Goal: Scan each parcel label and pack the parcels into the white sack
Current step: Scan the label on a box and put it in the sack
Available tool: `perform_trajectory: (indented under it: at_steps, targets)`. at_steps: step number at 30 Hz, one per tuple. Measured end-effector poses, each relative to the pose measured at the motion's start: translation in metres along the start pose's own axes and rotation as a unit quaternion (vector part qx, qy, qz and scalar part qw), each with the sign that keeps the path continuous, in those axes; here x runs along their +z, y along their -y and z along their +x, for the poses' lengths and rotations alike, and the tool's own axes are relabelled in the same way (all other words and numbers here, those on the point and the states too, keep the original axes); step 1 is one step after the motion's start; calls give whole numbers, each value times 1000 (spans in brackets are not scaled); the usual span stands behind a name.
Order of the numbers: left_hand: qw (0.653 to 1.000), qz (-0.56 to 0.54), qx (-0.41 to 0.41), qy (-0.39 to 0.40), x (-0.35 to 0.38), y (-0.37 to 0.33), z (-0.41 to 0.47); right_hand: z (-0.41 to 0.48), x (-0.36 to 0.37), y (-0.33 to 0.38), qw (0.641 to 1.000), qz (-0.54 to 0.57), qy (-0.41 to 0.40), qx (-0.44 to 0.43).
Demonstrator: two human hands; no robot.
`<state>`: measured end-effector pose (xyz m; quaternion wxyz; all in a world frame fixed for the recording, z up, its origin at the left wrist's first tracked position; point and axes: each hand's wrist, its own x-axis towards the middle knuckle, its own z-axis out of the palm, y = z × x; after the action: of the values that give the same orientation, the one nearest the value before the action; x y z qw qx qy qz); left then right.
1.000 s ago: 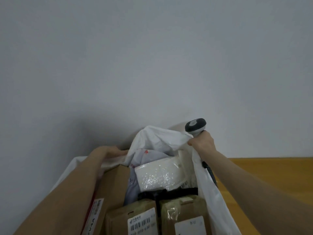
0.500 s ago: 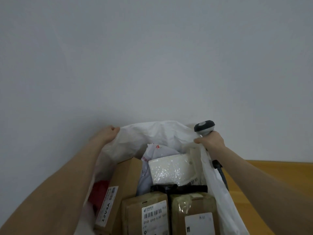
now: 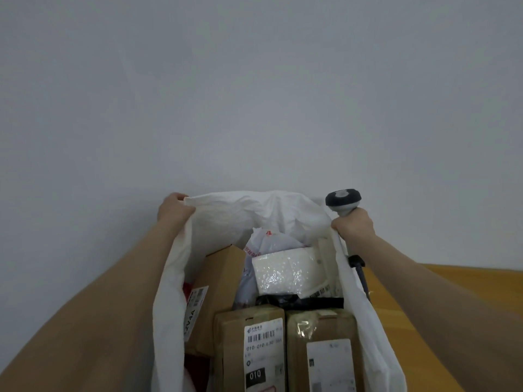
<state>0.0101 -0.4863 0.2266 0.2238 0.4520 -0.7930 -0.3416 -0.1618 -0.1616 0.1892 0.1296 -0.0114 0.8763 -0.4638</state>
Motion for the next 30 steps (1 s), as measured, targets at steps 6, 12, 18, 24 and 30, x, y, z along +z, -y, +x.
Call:
perform_trajectory:
  at_steps: [6, 12, 18, 24, 30]
  targets:
    - [993, 99, 12, 69, 3, 21, -64, -14, -3, -10, 998, 28, 46, -30]
    - [977, 143, -156, -2, -13, 50, -146, -40, -42, -41, 995, -8, 76, -61]
    - [963, 77, -257, 13, -7, 57, -239, -90, -65, -88, 983, -57, 172, -33]
    - [953, -40, -298, 48, -13, 63, -286, -126, -57, -119, 973, -101, 208, 17]
    - [946, -193, -187, -178, -43, 34, -276, -131, -51, -102, 984, 18, 171, 41]
